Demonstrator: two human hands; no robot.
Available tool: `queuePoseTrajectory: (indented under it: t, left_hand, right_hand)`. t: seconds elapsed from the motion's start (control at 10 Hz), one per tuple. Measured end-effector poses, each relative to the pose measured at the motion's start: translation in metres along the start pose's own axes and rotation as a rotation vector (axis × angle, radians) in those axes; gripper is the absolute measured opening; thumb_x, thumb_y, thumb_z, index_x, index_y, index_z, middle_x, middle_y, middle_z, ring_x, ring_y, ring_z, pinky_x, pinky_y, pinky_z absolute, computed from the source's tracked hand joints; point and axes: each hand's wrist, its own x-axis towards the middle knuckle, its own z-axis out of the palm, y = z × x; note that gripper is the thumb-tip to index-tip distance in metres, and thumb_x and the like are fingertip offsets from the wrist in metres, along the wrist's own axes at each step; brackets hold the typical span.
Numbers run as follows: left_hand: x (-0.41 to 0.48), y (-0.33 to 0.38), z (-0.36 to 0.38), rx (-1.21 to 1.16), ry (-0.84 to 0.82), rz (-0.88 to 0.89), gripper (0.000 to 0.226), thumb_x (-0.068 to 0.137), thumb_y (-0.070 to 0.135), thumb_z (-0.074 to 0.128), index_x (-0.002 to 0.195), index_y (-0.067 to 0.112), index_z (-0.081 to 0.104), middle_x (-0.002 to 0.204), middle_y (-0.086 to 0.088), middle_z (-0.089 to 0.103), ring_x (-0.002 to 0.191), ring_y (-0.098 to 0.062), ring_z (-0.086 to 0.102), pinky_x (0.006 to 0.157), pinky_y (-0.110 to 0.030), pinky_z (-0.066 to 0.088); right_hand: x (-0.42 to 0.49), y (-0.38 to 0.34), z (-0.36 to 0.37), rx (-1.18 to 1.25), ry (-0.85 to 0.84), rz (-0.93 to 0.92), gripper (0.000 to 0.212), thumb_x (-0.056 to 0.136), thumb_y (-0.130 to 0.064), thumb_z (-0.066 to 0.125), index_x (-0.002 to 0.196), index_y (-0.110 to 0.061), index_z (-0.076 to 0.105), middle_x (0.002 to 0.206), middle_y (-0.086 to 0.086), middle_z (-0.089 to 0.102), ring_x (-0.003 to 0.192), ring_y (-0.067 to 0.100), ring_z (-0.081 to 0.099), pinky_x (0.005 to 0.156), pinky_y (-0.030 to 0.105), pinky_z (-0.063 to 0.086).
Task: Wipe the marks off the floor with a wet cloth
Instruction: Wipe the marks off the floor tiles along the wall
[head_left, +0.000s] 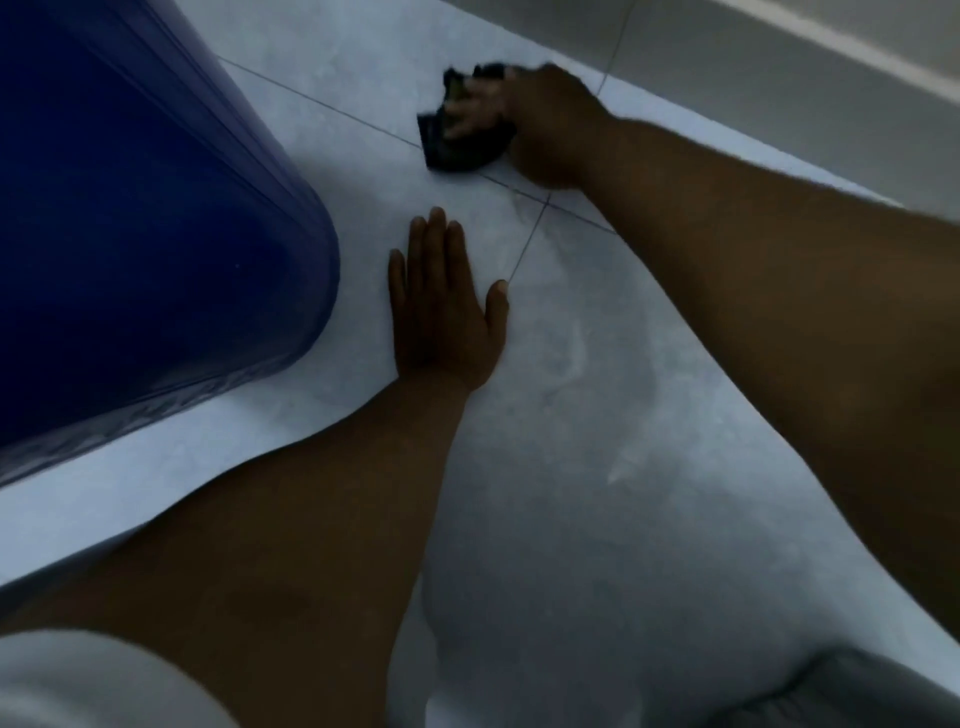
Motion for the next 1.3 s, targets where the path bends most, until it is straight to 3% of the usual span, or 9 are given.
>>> queuePoseTrajectory:
  t: [0.4,0.5,0.7,0.8,0.9,1.0,1.1,1.2,1.3]
  left_hand:
    - [-0.001,0.000,-0.002,-0.010,-0.014,0.008,0.074,0.098,0.050,0.027,0.156,0.005,0.019,0.165,-0.013,0.014,0.154,-0.030,0.011,0.125,-0.049,0.009]
    - [-0.001,0.001,-0.002,-0.007,-0.014,0.009,0.074,0.098,0.050,0.026,0.156,0.005,0.019,0.165,-0.013,0.014,0.154,-0.030,0.011,0.125,-0.049,0.009]
    - [-0.001,0.001,-0.002,-0.010,-0.008,0.008,0.073,0.098,0.050,0.028,0.156,0.005,0.020,0.165,-0.014,0.015,0.153,-0.031,0.012,0.124,-0.049,0.010]
    - [-0.001,0.001,-0.002,0.005,0.003,0.011,0.073,0.099,0.050,0.028,0.156,0.005,0.020,0.165,-0.014,0.016,0.153,-0.031,0.012,0.125,-0.049,0.009]
    - [-0.002,0.001,-0.003,0.013,-0.012,0.011,0.074,0.099,0.050,0.028,0.157,0.005,0.017,0.165,-0.014,0.014,0.153,-0.031,0.011,0.125,-0.049,0.009]
    - [-0.001,0.001,-0.001,0.011,-0.007,0.017,0.074,0.099,0.050,0.028,0.156,0.005,0.017,0.165,-0.014,0.014,0.153,-0.031,0.011,0.124,-0.050,0.010]
    - [-0.002,-0.001,0.000,-0.007,0.018,0.028,0.072,0.099,0.049,0.028,0.156,0.004,0.019,0.164,-0.016,0.016,0.153,-0.033,0.013,0.124,-0.050,0.010]
    - [-0.003,0.000,0.000,-0.008,0.014,0.036,0.073,0.099,0.049,0.026,0.156,0.004,0.017,0.165,-0.016,0.015,0.153,-0.033,0.013,0.124,-0.050,0.010]
    - [-0.003,-0.001,0.000,-0.001,0.008,0.026,0.073,0.099,0.048,0.026,0.156,0.003,0.016,0.164,-0.017,0.014,0.152,-0.035,0.012,0.124,-0.051,0.009]
  right_hand:
    - [-0.139,0.043,-0.012,0.082,-0.168,-0.015,0.030,0.082,0.000,0.063,0.107,-0.012,0.073,0.118,0.005,0.069,0.111,0.018,0.062,0.098,0.038,0.045]
    - [-0.163,0.075,-0.008,0.408,0.011,0.001,0.027,0.080,-0.012,0.073,0.092,0.013,0.071,0.110,-0.007,0.068,0.106,-0.017,0.056,0.104,0.020,0.040]
    - [-0.133,0.068,0.026,0.271,0.362,0.141,0.036,0.081,0.004,0.066,0.115,-0.007,0.067,0.128,0.015,0.060,0.123,0.029,0.054,0.114,0.043,0.033]
    - [-0.105,0.037,0.018,0.271,0.306,0.167,0.040,0.086,-0.002,0.060,0.126,-0.009,0.061,0.136,0.016,0.056,0.129,0.029,0.048,0.117,0.040,0.029]
    - [-0.090,0.003,0.024,0.086,0.023,0.152,0.033,0.086,-0.007,0.056,0.117,-0.011,0.066,0.123,0.011,0.064,0.118,0.028,0.056,0.104,0.041,0.042]
    - [-0.107,0.009,0.047,0.206,0.085,0.129,0.039,0.091,0.007,0.050,0.130,0.003,0.051,0.106,0.020,0.068,0.102,0.015,0.066,0.098,0.026,0.047]
    - [-0.136,0.025,0.032,0.201,-0.035,-0.020,0.034,0.091,0.001,0.051,0.092,-0.032,0.061,0.101,0.015,0.069,0.085,-0.011,0.059,0.094,-0.009,0.014]
    - [-0.185,0.056,-0.015,0.179,-0.135,0.154,0.041,0.084,-0.009,0.061,0.061,-0.041,0.050,0.108,0.007,0.070,0.103,0.021,0.061,0.102,0.011,0.025]
    - [-0.219,0.088,-0.036,0.508,0.006,0.385,0.030,0.073,-0.011,0.076,0.065,-0.039,0.071,0.094,0.001,0.075,0.085,0.002,0.063,0.088,0.014,0.043]
